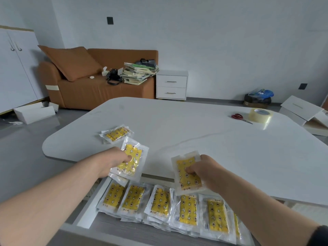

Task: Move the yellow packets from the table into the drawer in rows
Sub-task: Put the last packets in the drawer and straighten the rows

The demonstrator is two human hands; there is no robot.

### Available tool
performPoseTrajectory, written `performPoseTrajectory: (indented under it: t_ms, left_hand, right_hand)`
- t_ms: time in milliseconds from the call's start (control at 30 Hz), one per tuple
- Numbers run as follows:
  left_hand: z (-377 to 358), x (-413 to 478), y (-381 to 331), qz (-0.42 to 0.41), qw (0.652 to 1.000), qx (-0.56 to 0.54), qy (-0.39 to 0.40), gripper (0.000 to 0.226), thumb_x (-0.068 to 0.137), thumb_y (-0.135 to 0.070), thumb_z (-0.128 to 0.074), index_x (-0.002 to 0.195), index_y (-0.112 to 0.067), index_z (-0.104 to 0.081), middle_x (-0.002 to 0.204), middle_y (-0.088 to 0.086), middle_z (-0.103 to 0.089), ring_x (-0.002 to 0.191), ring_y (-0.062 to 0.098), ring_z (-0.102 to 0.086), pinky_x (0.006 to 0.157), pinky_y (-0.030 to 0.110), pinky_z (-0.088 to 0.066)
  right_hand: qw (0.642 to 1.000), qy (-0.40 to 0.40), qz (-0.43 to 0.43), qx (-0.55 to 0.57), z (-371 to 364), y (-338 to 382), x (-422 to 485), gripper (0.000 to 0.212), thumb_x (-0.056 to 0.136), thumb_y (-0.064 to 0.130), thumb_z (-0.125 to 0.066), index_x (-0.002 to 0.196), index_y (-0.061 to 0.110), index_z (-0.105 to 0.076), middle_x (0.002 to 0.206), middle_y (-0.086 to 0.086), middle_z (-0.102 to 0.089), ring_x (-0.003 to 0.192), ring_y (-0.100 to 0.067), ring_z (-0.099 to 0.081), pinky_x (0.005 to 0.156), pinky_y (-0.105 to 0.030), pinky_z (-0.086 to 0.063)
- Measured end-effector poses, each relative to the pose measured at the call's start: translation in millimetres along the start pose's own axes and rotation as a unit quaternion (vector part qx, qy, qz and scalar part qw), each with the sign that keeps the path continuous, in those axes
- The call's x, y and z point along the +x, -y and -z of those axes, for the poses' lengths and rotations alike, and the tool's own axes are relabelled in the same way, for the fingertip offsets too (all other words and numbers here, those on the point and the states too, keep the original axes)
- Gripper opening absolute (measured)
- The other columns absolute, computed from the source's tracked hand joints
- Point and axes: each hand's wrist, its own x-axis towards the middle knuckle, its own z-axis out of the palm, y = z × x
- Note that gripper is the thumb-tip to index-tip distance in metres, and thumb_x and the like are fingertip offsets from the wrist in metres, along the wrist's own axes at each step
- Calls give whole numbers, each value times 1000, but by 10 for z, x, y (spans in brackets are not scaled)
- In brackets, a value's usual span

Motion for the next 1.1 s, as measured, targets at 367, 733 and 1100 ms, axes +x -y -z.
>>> performPoseTrajectory:
  t_ms: [367,733,1100]
  left_hand:
    - [130,-788,537,54,982,-178,30,42,74,-9,-78,113,-6,-63,106,19,-71,97,39,-69,93,56,-51]
    - [58,-1014,994,60,967,-248,-25,43,68,-8,-84,105,-9,-64,93,13,-76,92,35,-69,80,42,-53]
    - [22,-462,1015,114,985,-91,-91,46,75,-11,-81,114,-2,-58,117,15,-62,111,31,-57,90,33,-44]
  right_hand:
    - [996,61,23,54,-309,-57,-707,26,80,5,-70,101,16,-58,95,-13,-71,84,-30,-72,82,-50,-58]
    - [994,66,26,86,-725,-374,-858,25,80,2,-73,100,13,-63,88,-8,-74,78,-23,-73,71,-41,-61]
    - [992,58,-96,56,-1062,-571,-492,28,88,4,-66,111,7,-52,93,-11,-68,81,-23,-68,69,-37,-58]
